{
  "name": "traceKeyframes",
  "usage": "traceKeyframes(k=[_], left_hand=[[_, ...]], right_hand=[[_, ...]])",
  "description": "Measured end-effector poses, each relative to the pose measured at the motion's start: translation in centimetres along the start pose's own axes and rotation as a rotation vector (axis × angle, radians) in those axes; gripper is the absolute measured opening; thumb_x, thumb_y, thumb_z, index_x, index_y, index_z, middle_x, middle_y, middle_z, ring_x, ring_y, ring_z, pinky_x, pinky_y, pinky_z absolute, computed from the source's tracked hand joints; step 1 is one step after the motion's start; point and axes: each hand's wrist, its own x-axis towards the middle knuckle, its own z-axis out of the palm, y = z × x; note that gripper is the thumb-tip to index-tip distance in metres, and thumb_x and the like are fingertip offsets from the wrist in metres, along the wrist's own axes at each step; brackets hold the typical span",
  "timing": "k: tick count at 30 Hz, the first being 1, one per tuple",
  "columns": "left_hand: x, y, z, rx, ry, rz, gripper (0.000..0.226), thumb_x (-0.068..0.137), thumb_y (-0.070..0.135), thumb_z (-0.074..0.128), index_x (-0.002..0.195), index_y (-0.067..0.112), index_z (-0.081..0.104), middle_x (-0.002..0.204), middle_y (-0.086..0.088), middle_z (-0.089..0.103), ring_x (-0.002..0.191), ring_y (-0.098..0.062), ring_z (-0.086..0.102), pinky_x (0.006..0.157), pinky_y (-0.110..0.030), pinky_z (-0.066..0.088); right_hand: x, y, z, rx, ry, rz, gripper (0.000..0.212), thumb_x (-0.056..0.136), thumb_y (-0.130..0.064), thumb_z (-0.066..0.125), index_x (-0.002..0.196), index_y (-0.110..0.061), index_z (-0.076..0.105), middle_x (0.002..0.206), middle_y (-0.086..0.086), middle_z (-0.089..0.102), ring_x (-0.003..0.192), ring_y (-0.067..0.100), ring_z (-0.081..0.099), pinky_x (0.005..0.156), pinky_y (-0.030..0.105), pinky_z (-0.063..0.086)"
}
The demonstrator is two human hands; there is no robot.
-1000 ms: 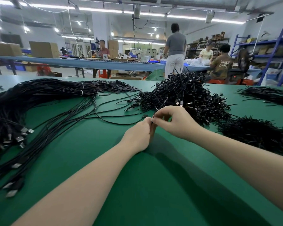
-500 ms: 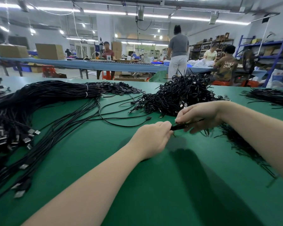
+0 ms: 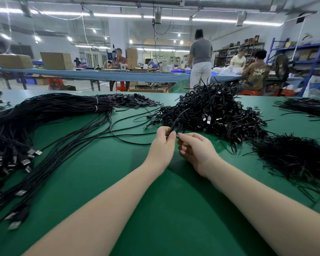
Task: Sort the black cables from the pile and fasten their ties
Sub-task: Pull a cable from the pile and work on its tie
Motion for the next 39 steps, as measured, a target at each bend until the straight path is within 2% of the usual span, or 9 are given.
traceKeyframes(k=[7, 14, 19, 24, 28, 31, 33, 36, 39], left_hand=[[0.4, -0.5, -0.4, 0.004, -0.032, -0.077, 0.013, 0.101, 0.031, 0.041, 0.089, 0.029, 0.047, 0.072, 0.005, 0.046, 0.068, -0.015, 0.042, 0.071, -0.033, 0.036], [0.0, -0.2, -0.4, 0.018, -0.073, -0.058, 0.012, 0.102, 0.027, 0.040, 0.092, 0.025, 0.047, 0.068, 0.005, 0.042, 0.059, -0.013, 0.036, 0.057, -0.028, 0.033], [-0.7, 0.3, 0.0, 0.165, -0.016, -0.046, 0.016, 0.100, 0.036, 0.042, 0.104, 0.020, 0.045, 0.082, 0.005, 0.053, 0.074, -0.014, 0.049, 0.068, -0.029, 0.036], [-0.7, 1.0, -0.3, 0.137, -0.043, -0.142, 0.055, 0.095, 0.054, 0.039, 0.077, 0.006, 0.060, 0.064, -0.002, 0.070, 0.063, -0.019, 0.063, 0.069, -0.032, 0.048], [-1.1, 1.2, -0.4, -0.003, -0.055, -0.069, 0.055, 0.099, 0.044, 0.042, 0.053, 0.026, 0.067, 0.087, -0.002, 0.063, 0.072, -0.010, 0.054, 0.077, -0.030, 0.042], [-1.4, 1.6, -0.4, -0.010, -0.009, 0.053, 0.046, 0.100, 0.028, 0.044, 0.063, 0.029, 0.071, 0.117, 0.008, 0.053, 0.111, 0.003, 0.047, 0.096, -0.015, 0.035], [-1.4, 1.9, -0.6, -0.100, -0.043, 0.085, 0.039, 0.099, 0.022, 0.044, 0.075, 0.028, 0.074, 0.111, 0.016, 0.065, 0.112, 0.006, 0.052, 0.086, -0.001, 0.035], [-1.4, 1.8, -0.8, -0.152, -0.056, 0.099, 0.033, 0.099, 0.019, 0.043, 0.093, 0.032, 0.072, 0.096, 0.023, 0.069, 0.099, 0.006, 0.059, 0.083, -0.006, 0.042], [-1.0, 1.5, -0.8, -0.192, -0.020, 0.049, 0.030, 0.098, 0.016, 0.044, 0.094, 0.031, 0.071, 0.092, 0.010, 0.069, 0.090, -0.009, 0.062, 0.085, -0.025, 0.050]], right_hand=[[0.2, 0.3, -0.3, -0.164, -0.075, -0.058, 0.010, 0.083, -0.013, 0.073, 0.083, -0.004, 0.069, 0.063, 0.001, 0.062, 0.052, 0.010, 0.049, 0.053, 0.019, 0.047], [0.1, -0.4, -1.0, -0.289, -0.073, -0.055, 0.005, 0.083, -0.013, 0.072, 0.080, -0.009, 0.071, 0.067, 0.001, 0.061, 0.053, 0.008, 0.050, 0.056, 0.020, 0.046], [0.0, -0.6, -1.0, -0.770, 0.061, -0.417, 0.013, 0.082, -0.020, 0.069, 0.069, -0.023, 0.069, 0.060, -0.013, 0.062, 0.057, 0.000, 0.052, 0.058, 0.014, 0.041], [-0.3, -0.5, -1.3, -1.051, 0.142, -0.744, 0.012, 0.082, -0.013, 0.065, 0.071, -0.015, 0.065, 0.067, -0.012, 0.058, 0.064, -0.001, 0.051, 0.059, 0.010, 0.036], [-0.1, -0.7, -1.9, -1.095, 0.161, -0.809, 0.012, 0.082, -0.007, 0.064, 0.070, -0.010, 0.062, 0.072, -0.006, 0.056, 0.069, 0.009, 0.050, 0.062, 0.019, 0.036], [-0.1, -0.6, -2.0, -1.068, 0.144, -0.824, 0.013, 0.082, -0.008, 0.068, 0.070, -0.007, 0.062, 0.070, -0.001, 0.057, 0.070, 0.015, 0.050, 0.063, 0.024, 0.038], [-0.2, -0.7, -1.9, -1.039, 0.137, -0.830, 0.012, 0.081, -0.009, 0.069, 0.071, -0.008, 0.064, 0.069, -0.004, 0.056, 0.070, 0.013, 0.050, 0.063, 0.023, 0.038], [-0.4, -0.7, -1.6, -1.019, 0.112, -0.871, 0.011, 0.081, -0.005, 0.066, 0.071, -0.008, 0.064, 0.068, -0.004, 0.056, 0.068, 0.007, 0.049, 0.064, 0.019, 0.037], [-0.5, -0.8, -1.2, -1.033, 0.068, -0.937, 0.011, 0.080, -0.001, 0.066, 0.071, -0.007, 0.064, 0.070, -0.003, 0.057, 0.069, 0.010, 0.051, 0.066, 0.019, 0.040]])
